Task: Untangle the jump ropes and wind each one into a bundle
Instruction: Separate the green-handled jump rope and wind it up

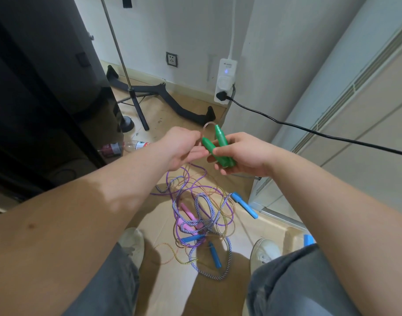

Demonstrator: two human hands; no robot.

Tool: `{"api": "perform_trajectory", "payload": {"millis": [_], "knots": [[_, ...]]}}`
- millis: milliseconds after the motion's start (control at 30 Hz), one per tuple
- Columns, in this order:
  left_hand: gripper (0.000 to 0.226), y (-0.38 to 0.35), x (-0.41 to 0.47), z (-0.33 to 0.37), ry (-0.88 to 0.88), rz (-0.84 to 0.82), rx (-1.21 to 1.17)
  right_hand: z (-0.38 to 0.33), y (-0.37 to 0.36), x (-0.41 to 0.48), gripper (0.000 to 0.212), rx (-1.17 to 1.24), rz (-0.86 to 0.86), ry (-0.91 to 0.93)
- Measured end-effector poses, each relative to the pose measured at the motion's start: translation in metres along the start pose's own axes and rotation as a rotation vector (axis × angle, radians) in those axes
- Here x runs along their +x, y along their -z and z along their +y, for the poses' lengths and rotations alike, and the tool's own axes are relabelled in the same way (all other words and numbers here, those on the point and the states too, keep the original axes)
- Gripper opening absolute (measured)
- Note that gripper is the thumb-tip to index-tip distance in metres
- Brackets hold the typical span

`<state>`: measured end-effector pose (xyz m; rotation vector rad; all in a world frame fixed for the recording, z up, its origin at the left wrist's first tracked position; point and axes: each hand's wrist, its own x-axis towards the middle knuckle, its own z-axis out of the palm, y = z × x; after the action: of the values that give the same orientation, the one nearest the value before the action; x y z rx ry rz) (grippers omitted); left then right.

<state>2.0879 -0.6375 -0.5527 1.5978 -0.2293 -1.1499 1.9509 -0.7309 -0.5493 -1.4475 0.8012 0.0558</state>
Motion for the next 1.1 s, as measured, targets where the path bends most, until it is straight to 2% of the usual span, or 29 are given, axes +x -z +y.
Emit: {"api": "perform_trajectory", "payload": {"millis": [167,233,333,433,467,533,633,700,833,967,1033,1100], "knots": [[0.026,0.012,0.005,-0.002,0.031,0.118,0.230,0.001,0.005,-0.001,0.025,-0.151,0.016,-0.008],[0.034,0.020,0.011,-0.006,-0.016,0.164,0.382,0.003,0.008,-0.004,0.023,-0.191,-0.002,-0.025],[0.066,0.030,0.020,-0.011,-0.274,0.183,0.875,0.005,0.011,-0.007,0.020,-0.230,-0.050,-0.045],[0.085,0.027,0.018,-0.015,-0.557,0.005,1.097,0.004,0.012,-0.009,0.012,-0.257,-0.080,-0.019],[0.084,0.025,0.017,-0.017,-0.631,-0.064,1.138,0.004,0.012,-0.010,0.011,-0.246,-0.091,-0.017],[0.067,0.020,0.014,-0.020,-0.725,-0.139,1.168,0.002,0.013,-0.012,0.011,-0.210,-0.122,-0.027],[0.033,0.017,0.010,-0.020,-0.746,-0.102,1.116,0.002,0.014,-0.014,0.013,-0.233,-0.127,-0.028],[0.021,0.016,0.007,-0.020,-0.763,-0.106,1.107,0.002,0.014,-0.015,0.018,-0.263,-0.108,-0.041],[0.011,0.016,0.007,-0.020,-0.812,-0.131,1.235,0.002,0.015,-0.018,0.024,-0.207,-0.137,-0.096],[0.023,0.021,0.011,-0.014,-0.813,-0.068,1.250,0.002,0.025,-0.023,0.019,-0.098,-0.141,-0.108],[0.024,0.023,0.012,-0.014,-0.811,-0.045,1.263,0.004,0.030,-0.024,0.027,-0.052,-0.129,-0.130],[0.016,0.024,0.013,-0.015,-0.804,-0.051,1.289,0.005,0.032,-0.024,0.033,-0.024,-0.109,-0.142]]}}
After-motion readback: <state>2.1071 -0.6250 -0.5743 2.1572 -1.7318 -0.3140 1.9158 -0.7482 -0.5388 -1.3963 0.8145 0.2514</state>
